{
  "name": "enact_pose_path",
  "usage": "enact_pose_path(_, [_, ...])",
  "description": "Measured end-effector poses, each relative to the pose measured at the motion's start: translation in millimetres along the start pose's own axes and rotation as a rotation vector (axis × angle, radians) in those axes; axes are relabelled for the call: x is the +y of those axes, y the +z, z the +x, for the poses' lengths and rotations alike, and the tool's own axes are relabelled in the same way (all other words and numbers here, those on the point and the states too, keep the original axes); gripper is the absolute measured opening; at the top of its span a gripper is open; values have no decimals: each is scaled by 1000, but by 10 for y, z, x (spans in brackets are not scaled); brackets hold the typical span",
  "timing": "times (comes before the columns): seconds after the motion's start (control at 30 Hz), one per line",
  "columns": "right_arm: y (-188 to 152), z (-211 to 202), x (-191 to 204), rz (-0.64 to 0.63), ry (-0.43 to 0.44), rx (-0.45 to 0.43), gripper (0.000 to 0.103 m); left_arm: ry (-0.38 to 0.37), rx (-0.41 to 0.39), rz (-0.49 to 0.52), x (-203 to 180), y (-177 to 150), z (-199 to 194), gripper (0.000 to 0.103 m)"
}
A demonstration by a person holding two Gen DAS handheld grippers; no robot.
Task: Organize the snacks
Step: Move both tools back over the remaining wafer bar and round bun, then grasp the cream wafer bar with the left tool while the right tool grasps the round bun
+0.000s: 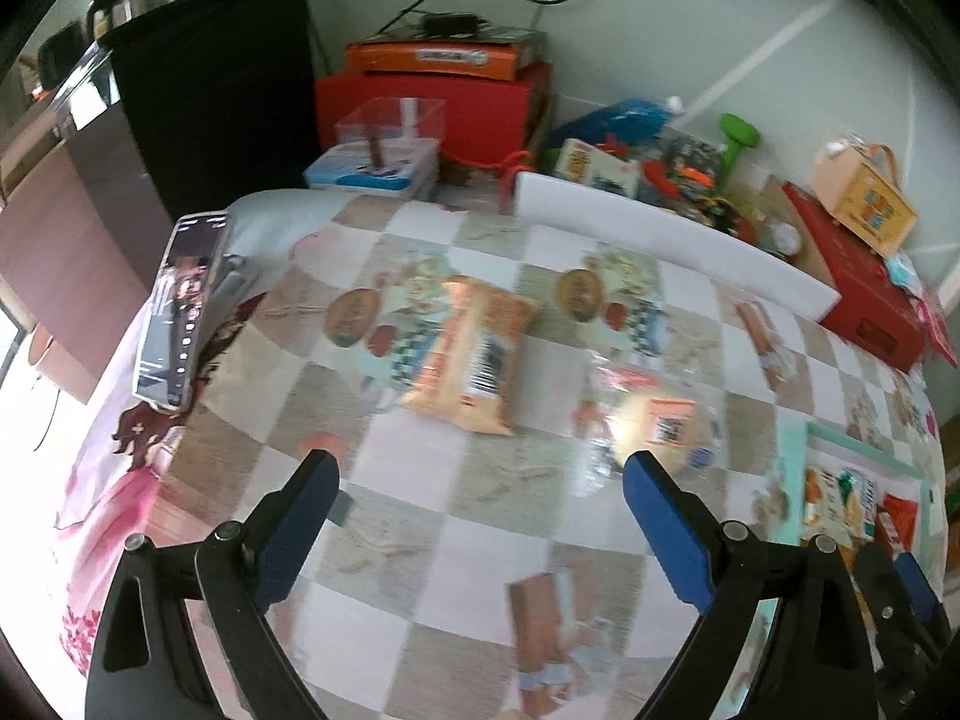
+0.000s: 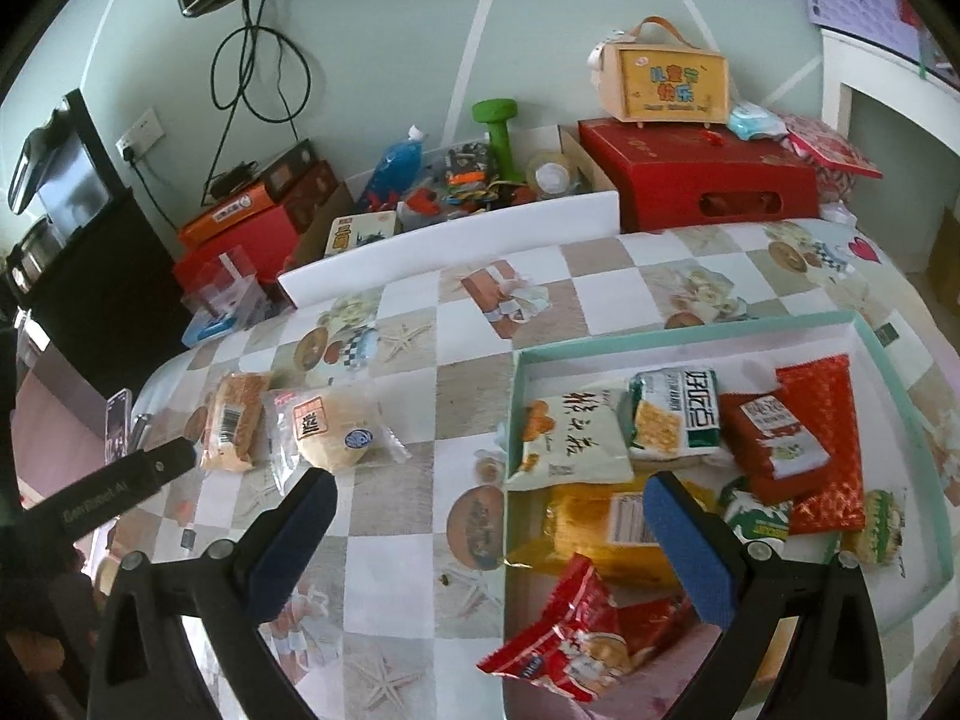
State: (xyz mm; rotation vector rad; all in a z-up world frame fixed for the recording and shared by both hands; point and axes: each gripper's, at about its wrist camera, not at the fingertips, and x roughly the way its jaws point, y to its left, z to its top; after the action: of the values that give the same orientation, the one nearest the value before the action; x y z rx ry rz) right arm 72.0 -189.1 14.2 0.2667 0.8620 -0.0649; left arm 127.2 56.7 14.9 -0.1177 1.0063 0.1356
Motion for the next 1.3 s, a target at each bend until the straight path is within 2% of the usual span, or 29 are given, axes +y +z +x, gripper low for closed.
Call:
enact_pose_path(0.23, [74,158,261,-49,31,3,103,1,33,-56,289,144,273,96])
enact_pose_path(0.47, [125,449,548,-106,56,28,103,-28,27,-62,353,264,489,96])
enact_pose_path(0.87, [93,980,917,-196,76,71,103,-48,0,-5,273,362,826,96])
enact_pose_path(1.2, [18,1285,1073,-231,88,99,103,-55,14,53,119,328,1078,96])
enact_pose_path(1.3, [-11,1365,1094,-237,86,110,103,-44,12,66,85,320,1114,93])
